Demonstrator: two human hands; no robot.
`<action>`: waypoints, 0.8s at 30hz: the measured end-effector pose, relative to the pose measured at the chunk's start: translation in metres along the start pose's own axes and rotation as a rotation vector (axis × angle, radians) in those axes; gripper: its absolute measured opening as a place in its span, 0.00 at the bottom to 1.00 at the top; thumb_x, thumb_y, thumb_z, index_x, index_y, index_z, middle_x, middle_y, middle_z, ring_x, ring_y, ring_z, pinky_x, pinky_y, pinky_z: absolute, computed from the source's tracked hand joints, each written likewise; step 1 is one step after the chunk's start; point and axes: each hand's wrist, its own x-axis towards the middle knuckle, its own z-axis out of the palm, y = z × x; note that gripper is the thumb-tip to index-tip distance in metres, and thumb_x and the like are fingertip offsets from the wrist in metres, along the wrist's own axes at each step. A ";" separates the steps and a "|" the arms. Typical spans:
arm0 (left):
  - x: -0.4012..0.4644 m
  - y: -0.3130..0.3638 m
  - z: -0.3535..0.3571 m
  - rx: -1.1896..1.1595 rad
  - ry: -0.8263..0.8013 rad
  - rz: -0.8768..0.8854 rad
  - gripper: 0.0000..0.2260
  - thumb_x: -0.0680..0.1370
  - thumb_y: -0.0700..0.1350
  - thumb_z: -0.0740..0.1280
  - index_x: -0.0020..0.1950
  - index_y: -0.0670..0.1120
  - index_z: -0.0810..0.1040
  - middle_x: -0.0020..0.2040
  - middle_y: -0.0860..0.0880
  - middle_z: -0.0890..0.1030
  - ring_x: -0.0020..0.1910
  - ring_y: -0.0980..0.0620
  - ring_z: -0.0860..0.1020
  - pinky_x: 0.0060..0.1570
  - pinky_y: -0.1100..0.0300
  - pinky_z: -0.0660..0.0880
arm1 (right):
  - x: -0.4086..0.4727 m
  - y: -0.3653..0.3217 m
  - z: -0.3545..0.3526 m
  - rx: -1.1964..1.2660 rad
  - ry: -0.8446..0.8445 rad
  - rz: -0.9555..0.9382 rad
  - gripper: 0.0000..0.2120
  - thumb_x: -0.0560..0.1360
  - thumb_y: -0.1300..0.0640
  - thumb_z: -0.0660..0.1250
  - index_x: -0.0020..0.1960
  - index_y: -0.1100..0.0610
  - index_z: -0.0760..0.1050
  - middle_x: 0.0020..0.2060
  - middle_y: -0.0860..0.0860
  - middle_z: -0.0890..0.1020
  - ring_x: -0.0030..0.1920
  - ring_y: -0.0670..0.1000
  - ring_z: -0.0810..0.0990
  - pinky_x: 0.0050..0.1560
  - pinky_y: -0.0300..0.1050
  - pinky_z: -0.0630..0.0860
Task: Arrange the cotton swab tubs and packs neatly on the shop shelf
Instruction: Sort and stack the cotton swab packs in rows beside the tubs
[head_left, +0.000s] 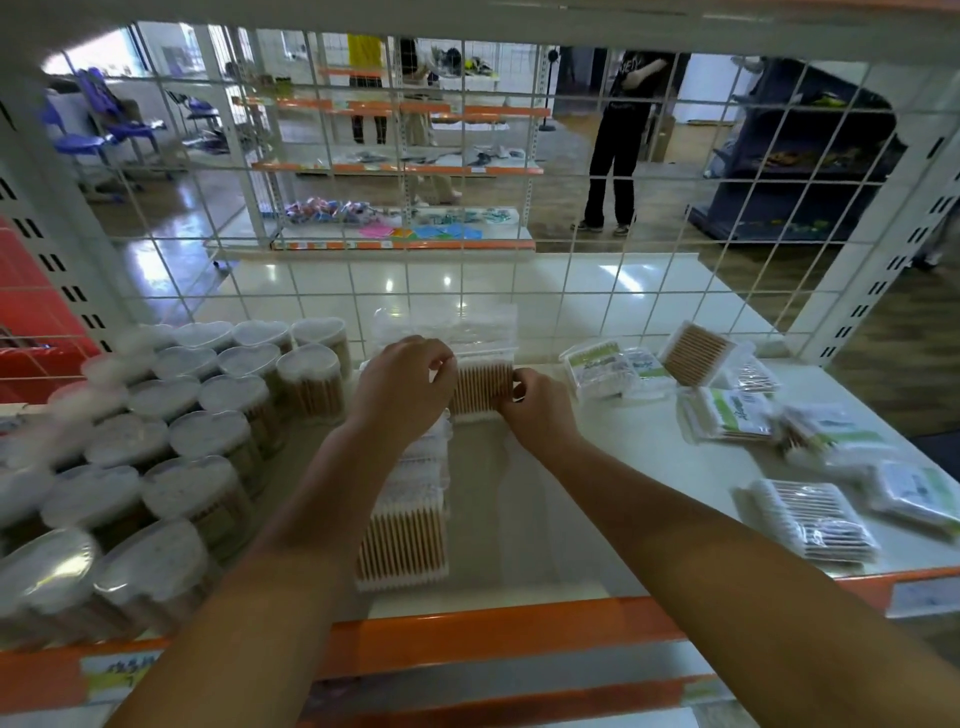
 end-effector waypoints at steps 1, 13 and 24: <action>0.000 0.000 0.000 0.002 -0.002 -0.004 0.10 0.78 0.45 0.60 0.52 0.44 0.80 0.46 0.49 0.80 0.44 0.52 0.76 0.44 0.60 0.70 | 0.000 0.000 0.000 0.001 -0.002 0.005 0.13 0.72 0.61 0.66 0.56 0.62 0.77 0.49 0.58 0.82 0.48 0.55 0.80 0.45 0.41 0.72; 0.000 0.001 -0.002 0.025 -0.016 -0.026 0.10 0.78 0.45 0.61 0.51 0.44 0.80 0.45 0.49 0.80 0.45 0.51 0.76 0.46 0.57 0.73 | -0.004 -0.004 -0.001 -0.009 0.000 0.033 0.11 0.72 0.62 0.65 0.53 0.63 0.77 0.47 0.58 0.82 0.47 0.56 0.79 0.43 0.42 0.72; 0.013 0.024 -0.012 -0.001 -0.037 0.065 0.09 0.78 0.44 0.62 0.51 0.43 0.80 0.46 0.48 0.80 0.45 0.50 0.77 0.45 0.59 0.71 | 0.002 -0.005 -0.018 -0.023 0.024 0.016 0.18 0.74 0.57 0.66 0.61 0.64 0.73 0.53 0.59 0.80 0.53 0.56 0.78 0.50 0.44 0.72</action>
